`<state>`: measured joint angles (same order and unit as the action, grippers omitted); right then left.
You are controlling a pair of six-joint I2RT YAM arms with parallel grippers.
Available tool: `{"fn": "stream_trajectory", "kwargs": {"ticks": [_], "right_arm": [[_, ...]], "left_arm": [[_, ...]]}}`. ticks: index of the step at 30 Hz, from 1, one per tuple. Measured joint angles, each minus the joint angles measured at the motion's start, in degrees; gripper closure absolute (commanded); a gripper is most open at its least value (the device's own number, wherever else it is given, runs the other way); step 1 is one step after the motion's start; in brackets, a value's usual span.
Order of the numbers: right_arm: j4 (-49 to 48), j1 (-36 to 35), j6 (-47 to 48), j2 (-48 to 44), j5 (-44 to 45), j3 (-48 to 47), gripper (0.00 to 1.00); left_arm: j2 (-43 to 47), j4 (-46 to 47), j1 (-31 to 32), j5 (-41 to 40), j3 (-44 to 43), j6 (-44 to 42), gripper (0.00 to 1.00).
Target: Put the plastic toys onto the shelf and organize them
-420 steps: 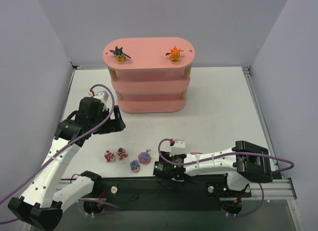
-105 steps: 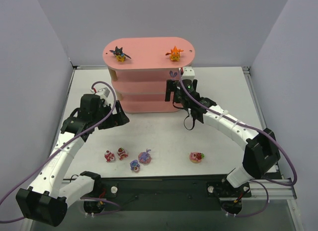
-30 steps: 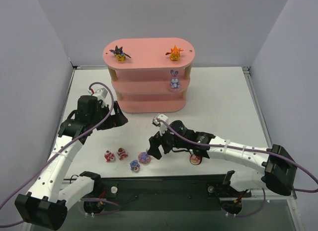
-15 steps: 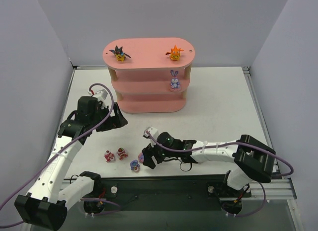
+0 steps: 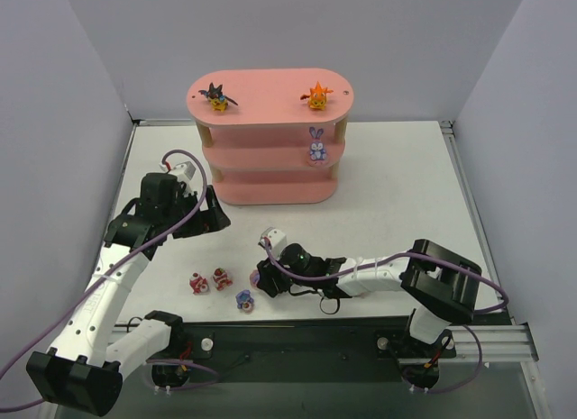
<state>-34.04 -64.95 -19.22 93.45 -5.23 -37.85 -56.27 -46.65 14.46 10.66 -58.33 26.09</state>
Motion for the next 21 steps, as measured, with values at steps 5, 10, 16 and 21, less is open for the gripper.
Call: {"fn": "stream_trajectory", "kwargs": {"ticks": [5,10,16,21], "right_arm": [[0.15,-0.02,0.00,-0.02,1.73,0.00,0.93],[3.26,-0.02,0.00,-0.70,5.03,-1.09,1.00],[12.50,0.50,-0.55,-3.96,12.31,-7.45,1.00],[17.64,3.34,-1.97,-6.27,17.68,-16.74,1.00]], "left_arm": [[0.00,-0.13,0.00,-0.15,0.00,-0.04,0.03],[0.00,-0.11,0.00,-0.13,0.00,0.00,0.03],[0.15,-0.07,-0.02,-0.28,0.13,0.20,0.03],[0.98,-0.13,0.00,-1.03,0.98,0.46,0.03]]}}
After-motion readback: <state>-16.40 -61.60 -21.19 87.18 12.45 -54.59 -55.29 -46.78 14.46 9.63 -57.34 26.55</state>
